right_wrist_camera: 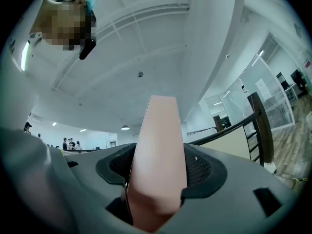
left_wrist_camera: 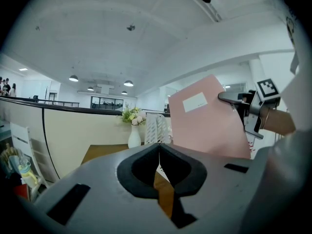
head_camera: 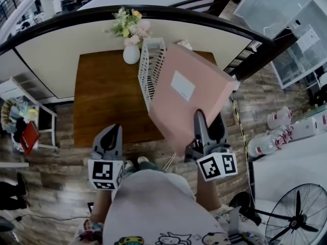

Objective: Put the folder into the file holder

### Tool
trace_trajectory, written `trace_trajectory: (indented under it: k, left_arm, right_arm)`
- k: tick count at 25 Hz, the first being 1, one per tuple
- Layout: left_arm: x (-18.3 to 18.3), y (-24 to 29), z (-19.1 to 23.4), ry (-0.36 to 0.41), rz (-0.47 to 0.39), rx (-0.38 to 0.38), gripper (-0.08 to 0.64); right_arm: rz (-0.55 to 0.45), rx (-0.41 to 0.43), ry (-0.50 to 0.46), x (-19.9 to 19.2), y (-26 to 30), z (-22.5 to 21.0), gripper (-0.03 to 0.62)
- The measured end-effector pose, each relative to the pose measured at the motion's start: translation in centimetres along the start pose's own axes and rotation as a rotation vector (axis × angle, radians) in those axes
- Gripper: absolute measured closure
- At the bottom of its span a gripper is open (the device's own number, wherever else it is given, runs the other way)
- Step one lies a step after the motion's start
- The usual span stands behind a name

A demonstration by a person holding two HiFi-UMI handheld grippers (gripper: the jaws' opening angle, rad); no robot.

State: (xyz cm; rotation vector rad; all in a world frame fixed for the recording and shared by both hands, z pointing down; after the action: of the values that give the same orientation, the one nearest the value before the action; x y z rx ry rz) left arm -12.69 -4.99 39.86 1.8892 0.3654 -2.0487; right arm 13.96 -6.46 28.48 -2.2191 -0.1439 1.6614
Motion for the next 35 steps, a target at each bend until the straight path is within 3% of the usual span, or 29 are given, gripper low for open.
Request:
trace_trajectory:
  k: [19, 35]
  left_arm:
    - [-0.3, 3.3, 0.2, -0.006, 0.010, -0.034, 0.554]
    - [-0.6, 5.8, 1.0, -0.003, 0.049, -0.030, 0.554]
  right_arm:
    - [-0.026, -0.016, -0.025, 1.6, 3.3, -1.9, 0.302]
    - [-0.057, 0.028, -0.091, -1.8, 8.8, -1.3, 0.302]
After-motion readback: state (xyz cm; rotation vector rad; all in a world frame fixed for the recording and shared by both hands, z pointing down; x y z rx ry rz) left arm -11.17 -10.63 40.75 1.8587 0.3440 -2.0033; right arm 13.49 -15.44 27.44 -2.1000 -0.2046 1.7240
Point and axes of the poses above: the fingertips, and each gripper's own axes: y forward along the fingers, z to its left, x out of its top, the point moved 1 cm from there along -y, backward along the fingers, and after that the axes turned 13 degrees about -z, right-handed, at the moved point
